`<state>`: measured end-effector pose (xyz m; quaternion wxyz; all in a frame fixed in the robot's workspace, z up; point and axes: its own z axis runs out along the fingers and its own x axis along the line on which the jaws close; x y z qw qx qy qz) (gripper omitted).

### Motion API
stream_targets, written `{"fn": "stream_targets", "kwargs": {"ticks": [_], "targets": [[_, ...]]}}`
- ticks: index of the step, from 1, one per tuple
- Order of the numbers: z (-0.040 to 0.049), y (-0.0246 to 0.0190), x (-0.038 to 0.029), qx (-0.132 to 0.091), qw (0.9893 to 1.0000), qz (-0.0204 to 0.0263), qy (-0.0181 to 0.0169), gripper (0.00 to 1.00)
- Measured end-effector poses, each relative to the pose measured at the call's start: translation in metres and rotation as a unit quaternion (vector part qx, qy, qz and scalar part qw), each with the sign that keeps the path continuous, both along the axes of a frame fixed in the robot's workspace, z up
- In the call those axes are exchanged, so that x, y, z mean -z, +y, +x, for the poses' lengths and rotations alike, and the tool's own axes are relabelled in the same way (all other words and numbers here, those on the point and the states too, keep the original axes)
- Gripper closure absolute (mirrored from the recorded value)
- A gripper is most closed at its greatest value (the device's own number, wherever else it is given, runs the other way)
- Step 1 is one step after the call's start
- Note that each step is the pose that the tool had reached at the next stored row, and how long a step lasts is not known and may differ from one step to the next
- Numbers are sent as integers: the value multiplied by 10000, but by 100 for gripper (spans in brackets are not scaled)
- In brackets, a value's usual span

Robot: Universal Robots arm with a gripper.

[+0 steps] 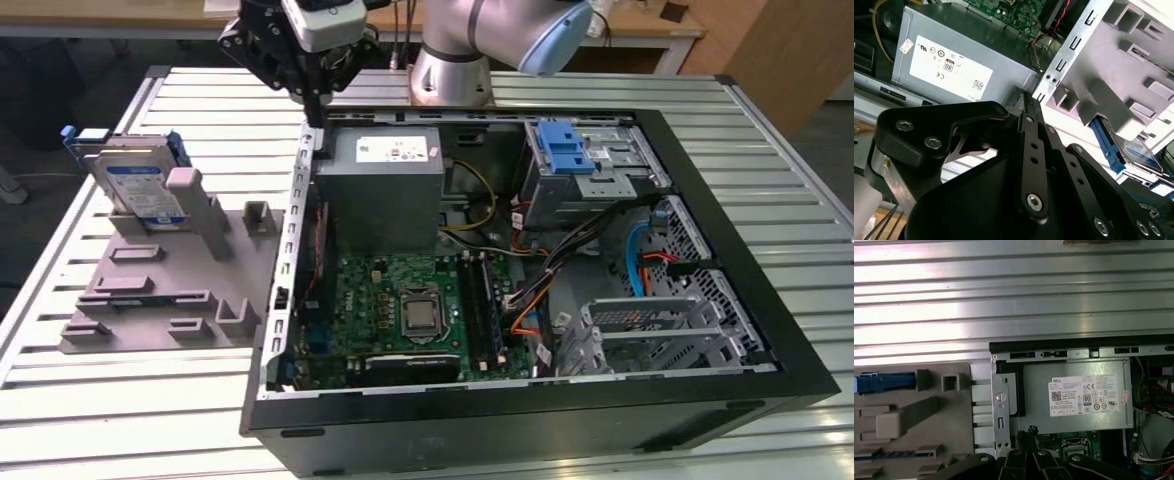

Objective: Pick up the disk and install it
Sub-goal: 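Reach for the disk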

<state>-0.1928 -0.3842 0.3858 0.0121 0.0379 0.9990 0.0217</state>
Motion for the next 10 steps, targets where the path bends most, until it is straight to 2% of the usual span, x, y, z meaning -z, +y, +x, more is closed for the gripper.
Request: {"fn": "stream_targets", "kwargs": {"ticks": [4, 10], "targets": [[-55, 35, 1, -1, 10000, 0, 0, 89], [-200, 106, 4, -1, 10000, 0, 0, 89]]}}
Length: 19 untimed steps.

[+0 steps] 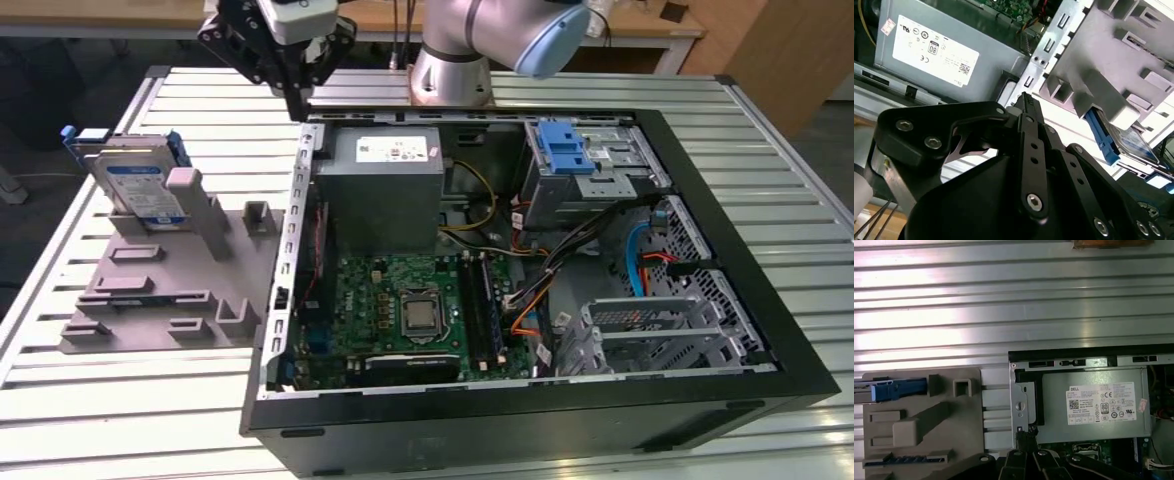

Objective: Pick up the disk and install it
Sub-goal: 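Reach for the disk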

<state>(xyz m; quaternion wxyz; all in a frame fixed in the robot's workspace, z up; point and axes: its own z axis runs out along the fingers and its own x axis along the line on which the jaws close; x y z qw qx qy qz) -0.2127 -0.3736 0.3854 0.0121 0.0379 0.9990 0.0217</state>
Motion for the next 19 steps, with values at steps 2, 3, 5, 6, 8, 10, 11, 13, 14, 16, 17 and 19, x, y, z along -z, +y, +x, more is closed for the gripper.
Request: {"fn": "stream_targets", "kwargs": {"ticks": [2, 3, 5, 6, 8, 10, 11, 13, 14, 16, 17, 19], "targets": [[-42, 20, 3, 1, 10000, 1, 1, 89], [-64, 29, 3, 0, 10000, 0, 2, 89], [-112, 49, 5, 0, 10000, 0, 5, 89], [-136, 59, 7, 0, 10000, 0, 5, 89], [-184, 80, 10, 1, 10000, 1, 8, 89], [-227, 99, 13, 0, 10000, 0, 10, 89], [-247, 108, 14, 0, 10000, 0, 12, 89], [-288, 127, 17, 1, 10000, 0, 15, 89], [-310, 137, 18, 1, 10000, 0, 17, 89], [-354, 155, 21, 0, 10000, 0, 20, 89], [-375, 162, 23, 0, 10000, 0, 22, 89], [-418, 175, 26, 0, 10000, 0, 25, 89]]}}
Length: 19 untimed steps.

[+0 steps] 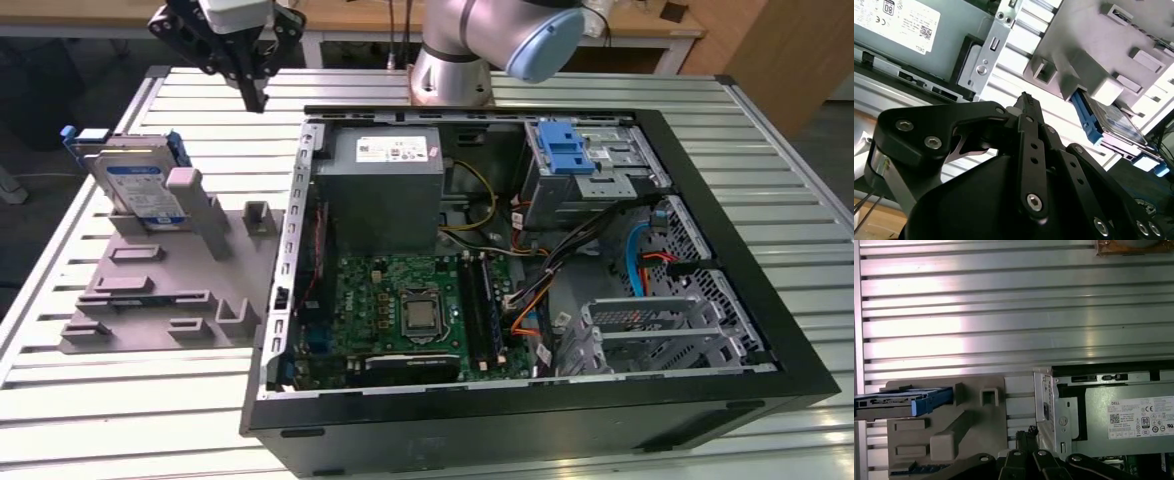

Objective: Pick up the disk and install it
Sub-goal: 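Reach for the disk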

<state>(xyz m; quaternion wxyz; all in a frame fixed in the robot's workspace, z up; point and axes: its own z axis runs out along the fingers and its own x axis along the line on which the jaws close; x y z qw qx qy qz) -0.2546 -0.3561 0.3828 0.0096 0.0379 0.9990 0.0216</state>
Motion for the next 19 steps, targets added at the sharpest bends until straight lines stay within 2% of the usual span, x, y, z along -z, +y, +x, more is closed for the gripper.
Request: {"fn": "stream_targets", "kwargs": {"ticks": [4, 12, 19], "targets": [[-77, 17, 6, 0, 10000, 0, 1, 89], [-96, 17, 6, 1, 10000, 0, 2, 89], [-246, 32, 8, 0, 10000, 0, 5, 89]]}}
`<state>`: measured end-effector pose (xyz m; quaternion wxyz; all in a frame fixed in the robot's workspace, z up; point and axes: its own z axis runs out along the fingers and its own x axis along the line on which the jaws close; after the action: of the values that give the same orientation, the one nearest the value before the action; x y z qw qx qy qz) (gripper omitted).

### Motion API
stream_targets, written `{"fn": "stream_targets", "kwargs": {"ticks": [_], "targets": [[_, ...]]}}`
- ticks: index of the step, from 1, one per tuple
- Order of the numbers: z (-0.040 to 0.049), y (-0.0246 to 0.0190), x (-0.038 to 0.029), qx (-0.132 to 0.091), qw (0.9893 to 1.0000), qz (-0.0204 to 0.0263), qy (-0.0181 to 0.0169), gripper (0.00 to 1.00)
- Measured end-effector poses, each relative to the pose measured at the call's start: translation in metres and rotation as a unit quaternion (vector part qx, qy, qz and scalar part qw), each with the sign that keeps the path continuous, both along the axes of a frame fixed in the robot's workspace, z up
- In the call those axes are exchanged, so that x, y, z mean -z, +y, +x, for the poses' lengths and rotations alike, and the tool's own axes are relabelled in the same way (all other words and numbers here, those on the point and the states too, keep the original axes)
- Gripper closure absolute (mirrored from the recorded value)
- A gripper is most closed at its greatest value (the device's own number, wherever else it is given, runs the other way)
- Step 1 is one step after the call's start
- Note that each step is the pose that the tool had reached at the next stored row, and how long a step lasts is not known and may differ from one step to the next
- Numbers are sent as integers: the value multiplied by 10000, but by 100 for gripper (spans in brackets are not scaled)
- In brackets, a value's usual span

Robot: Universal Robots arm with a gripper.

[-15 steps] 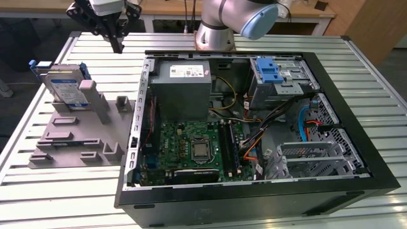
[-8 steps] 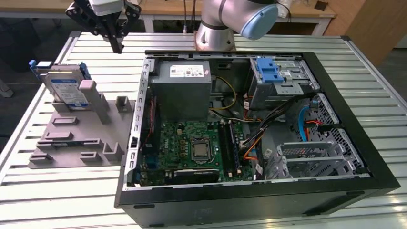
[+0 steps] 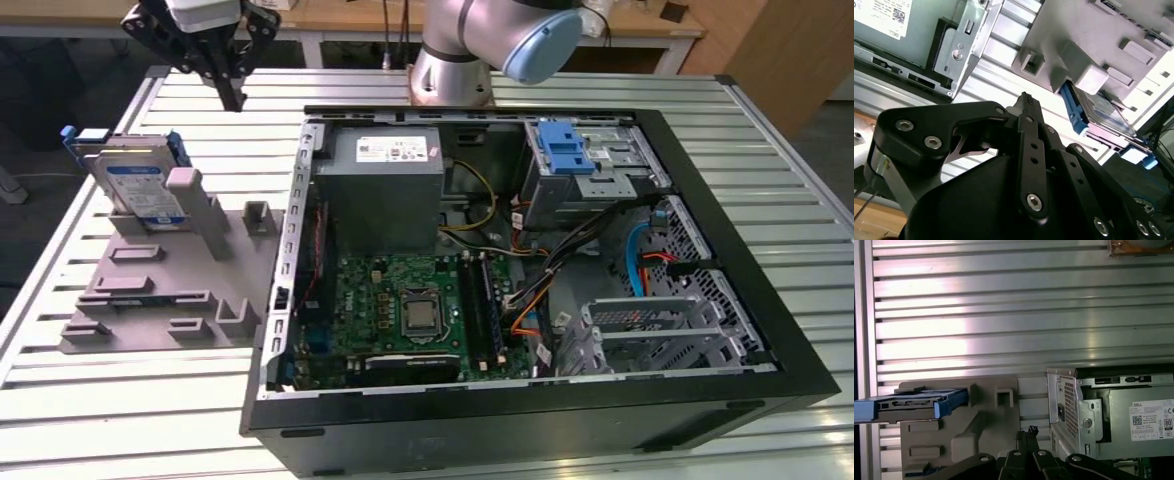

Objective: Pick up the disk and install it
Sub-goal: 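Reach for the disk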

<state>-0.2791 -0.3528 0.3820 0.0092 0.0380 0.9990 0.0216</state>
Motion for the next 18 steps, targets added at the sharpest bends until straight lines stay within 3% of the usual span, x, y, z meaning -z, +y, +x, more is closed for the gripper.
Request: {"fn": "stream_targets", "kwargs": {"ticks": [8, 14, 18], "targets": [[-202, 33, 8, 0, 10000, 0, 28, 89], [-345, 51, 20, -1, 10000, 0, 76, 89], [-445, 65, 36, 0, 10000, 0, 89, 89]]}}
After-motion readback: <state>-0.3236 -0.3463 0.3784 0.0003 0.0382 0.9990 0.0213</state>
